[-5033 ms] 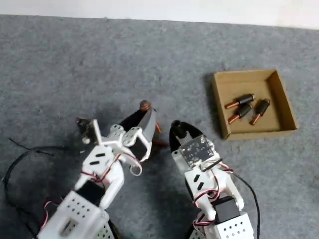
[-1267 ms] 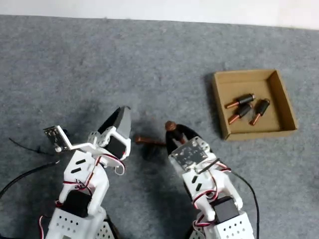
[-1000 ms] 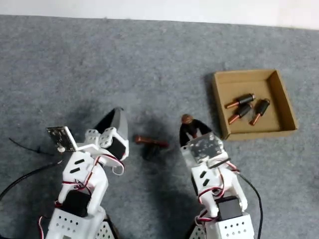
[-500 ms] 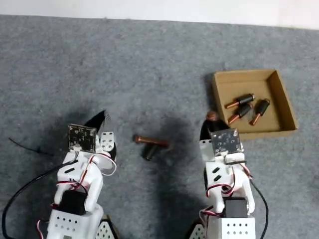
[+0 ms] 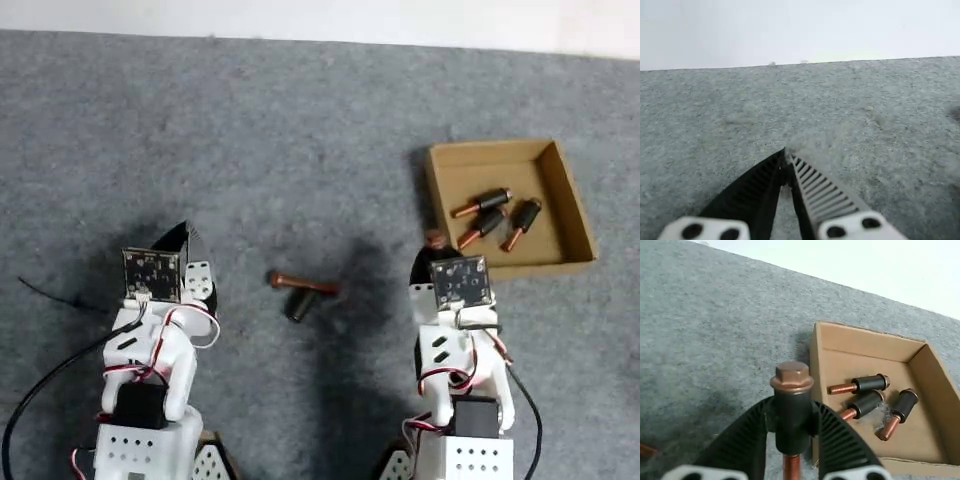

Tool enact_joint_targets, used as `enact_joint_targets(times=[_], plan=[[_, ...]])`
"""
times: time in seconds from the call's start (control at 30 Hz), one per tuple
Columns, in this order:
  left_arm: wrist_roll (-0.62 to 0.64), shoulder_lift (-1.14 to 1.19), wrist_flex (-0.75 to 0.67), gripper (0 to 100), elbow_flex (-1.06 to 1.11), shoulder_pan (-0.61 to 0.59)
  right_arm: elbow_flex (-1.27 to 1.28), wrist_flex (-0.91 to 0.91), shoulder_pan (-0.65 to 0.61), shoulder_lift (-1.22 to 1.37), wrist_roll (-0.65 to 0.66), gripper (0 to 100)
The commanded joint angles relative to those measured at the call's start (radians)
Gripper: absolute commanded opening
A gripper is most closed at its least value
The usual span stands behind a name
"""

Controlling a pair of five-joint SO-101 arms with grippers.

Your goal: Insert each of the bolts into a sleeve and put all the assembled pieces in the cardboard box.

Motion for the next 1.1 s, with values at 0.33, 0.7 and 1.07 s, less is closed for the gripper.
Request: enact_joint_targets(times=[0.33,0.7,1.07], plan=[[-0.003,-0.015,-0.003,1,0.015,-0.002,-0.234,-0.236,0.108,0.529,-0.038,0.5],[-0.005,-0.015,-0.005,1,0.016,-0.002,-0.923,-0.245,0.197,1.403,-0.410,0.5],[-0.060,-0.015,-0.005,1,0.018,0.061,-1.013,-0.249,0.225,1.670,-0.571,1.0]])
